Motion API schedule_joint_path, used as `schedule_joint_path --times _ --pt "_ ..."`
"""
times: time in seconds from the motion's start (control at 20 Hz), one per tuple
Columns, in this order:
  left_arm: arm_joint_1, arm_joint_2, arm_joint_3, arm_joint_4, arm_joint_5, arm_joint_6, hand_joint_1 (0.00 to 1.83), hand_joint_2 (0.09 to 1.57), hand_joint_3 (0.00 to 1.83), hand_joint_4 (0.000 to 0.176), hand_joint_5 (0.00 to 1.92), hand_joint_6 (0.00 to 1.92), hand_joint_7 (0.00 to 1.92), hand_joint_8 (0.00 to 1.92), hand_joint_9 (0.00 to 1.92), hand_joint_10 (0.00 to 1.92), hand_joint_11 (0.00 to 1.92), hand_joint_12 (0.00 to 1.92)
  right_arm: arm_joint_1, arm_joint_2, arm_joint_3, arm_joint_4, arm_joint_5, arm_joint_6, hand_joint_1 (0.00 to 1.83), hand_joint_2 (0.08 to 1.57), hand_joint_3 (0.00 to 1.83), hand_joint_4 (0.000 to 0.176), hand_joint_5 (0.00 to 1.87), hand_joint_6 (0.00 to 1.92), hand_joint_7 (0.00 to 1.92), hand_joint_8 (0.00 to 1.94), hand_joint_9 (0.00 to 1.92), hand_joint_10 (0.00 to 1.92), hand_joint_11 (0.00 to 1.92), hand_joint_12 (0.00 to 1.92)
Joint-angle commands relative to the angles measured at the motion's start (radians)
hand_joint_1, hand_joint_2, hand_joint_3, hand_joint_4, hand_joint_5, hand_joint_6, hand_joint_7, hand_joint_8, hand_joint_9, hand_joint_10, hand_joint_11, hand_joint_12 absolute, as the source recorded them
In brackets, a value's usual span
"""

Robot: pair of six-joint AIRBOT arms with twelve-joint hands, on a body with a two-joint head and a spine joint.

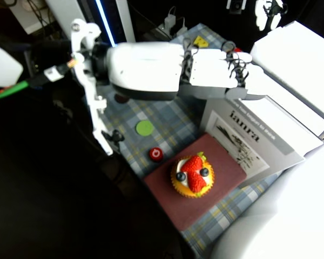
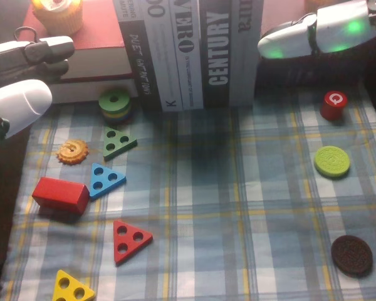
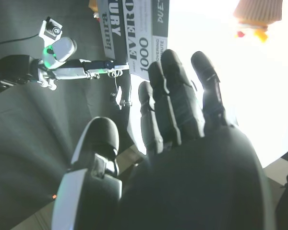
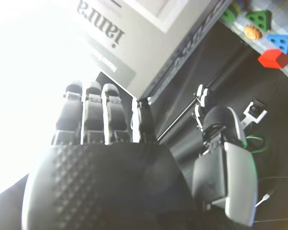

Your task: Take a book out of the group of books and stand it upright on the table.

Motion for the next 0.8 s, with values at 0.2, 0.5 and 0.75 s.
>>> schedule_joint_path --times 0.2,0.5,0.75 --pt "0.000 -0.003 -0.006 -0.008 -0.132 -0.016 0.31 1.44 0.00 0.057 0.49 0.00 0.55 0.00 0.55 0.01 0.00 0.71 0.009 0.028 -0.055 -0.005 0.075 0.000 0.00 1.05 0.00 0.176 0.06 0.00 0.00 0.00 0.00 0.00 0.01 0.01" --pt "0.008 -0.003 -0.013 -0.013 -0.143 -0.019 0.34 1.43 0.00 0.039 0.50 0.00 0.55 0.00 0.55 0.00 0.00 0.69 -0.049 0.102 -0.128 0.005 0.133 0.000 0.00 1.10 0.01 0.176 0.08 0.01 0.00 0.00 0.00 0.00 0.00 0.00" --pt "0.018 -0.004 -0.016 -0.016 -0.151 -0.020 0.35 1.44 0.00 0.060 0.49 0.00 0.55 0.00 0.58 0.01 0.00 0.71 -0.110 0.147 -0.176 0.030 0.214 0.000 0.00 1.11 0.01 0.176 0.12 0.01 0.00 0.00 0.00 0.00 0.00 0.00"
